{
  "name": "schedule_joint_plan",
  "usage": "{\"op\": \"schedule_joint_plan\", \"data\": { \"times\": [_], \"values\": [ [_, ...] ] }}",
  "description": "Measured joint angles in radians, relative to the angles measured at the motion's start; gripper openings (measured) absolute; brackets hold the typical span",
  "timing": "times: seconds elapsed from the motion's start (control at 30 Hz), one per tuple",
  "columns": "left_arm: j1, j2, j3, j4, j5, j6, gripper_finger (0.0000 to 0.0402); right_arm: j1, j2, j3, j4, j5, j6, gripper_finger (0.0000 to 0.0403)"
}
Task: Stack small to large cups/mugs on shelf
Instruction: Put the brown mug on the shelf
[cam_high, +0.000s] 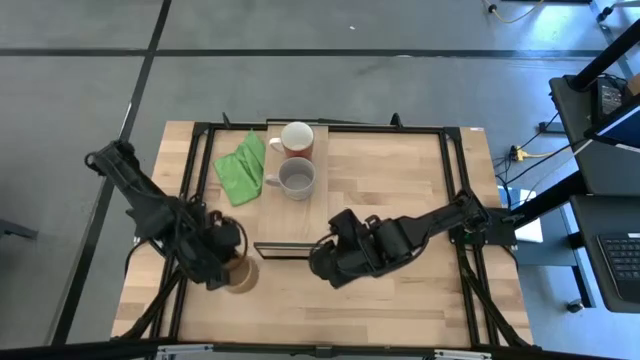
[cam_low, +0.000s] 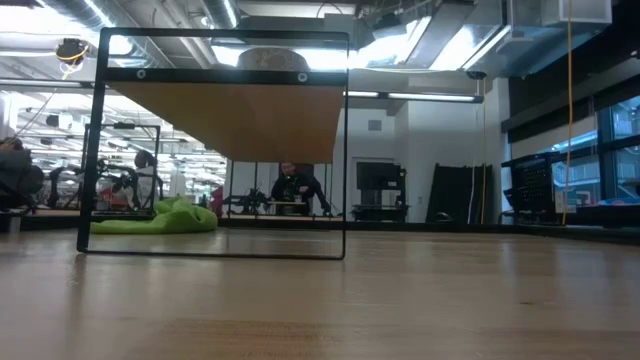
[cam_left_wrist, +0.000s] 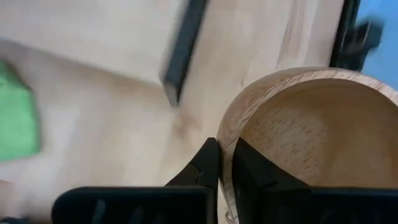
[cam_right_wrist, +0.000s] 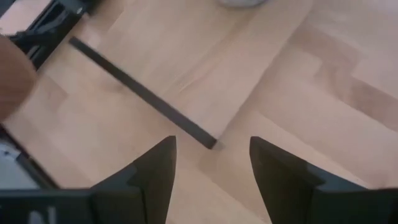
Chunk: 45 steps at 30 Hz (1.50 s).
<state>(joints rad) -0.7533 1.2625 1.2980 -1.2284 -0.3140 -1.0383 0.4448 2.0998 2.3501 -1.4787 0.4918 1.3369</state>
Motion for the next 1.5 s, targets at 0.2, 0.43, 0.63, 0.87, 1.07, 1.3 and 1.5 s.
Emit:
{"op": "schedule_joint_plan", "data": {
  "times": [0.2,0.43,0.63,0.87,1.07,1.3,1.5],
  "values": [
    [0.131,0.0,0.24,-0.145,-0.085,0.089,0.0015,0.053,0.0,0.003,-0.077,0.102,0.128,0.0206],
    [0.374,0.065,0.411,-0.19,-0.071,0.31,0.0014,0.087,-0.001,0.003,-0.094,0.116,0.217,0.0206],
    [0.481,0.169,0.438,-0.192,0.019,0.468,0.0014,0.133,-0.006,0.003,-0.093,0.25,0.313,0.0206],
    [0.516,0.248,0.44,-0.145,0.065,0.569,0.0014,0.182,-0.039,0.003,-0.092,0.446,0.413,0.0206],
    [0.566,0.299,0.44,-0.12,0.056,0.604,0.0014,0.192,-0.057,0.005,-0.092,0.485,0.416,0.0206],
    [0.614,0.354,0.44,-0.111,0.067,0.623,0.0014,0.192,-0.056,0.005,-0.092,0.478,0.413,0.0206],
    [0.625,0.394,0.44,-0.11,0.059,0.643,0.0014,0.192,-0.056,0.005,-0.092,0.477,0.412,0.0206]
  ]
}}
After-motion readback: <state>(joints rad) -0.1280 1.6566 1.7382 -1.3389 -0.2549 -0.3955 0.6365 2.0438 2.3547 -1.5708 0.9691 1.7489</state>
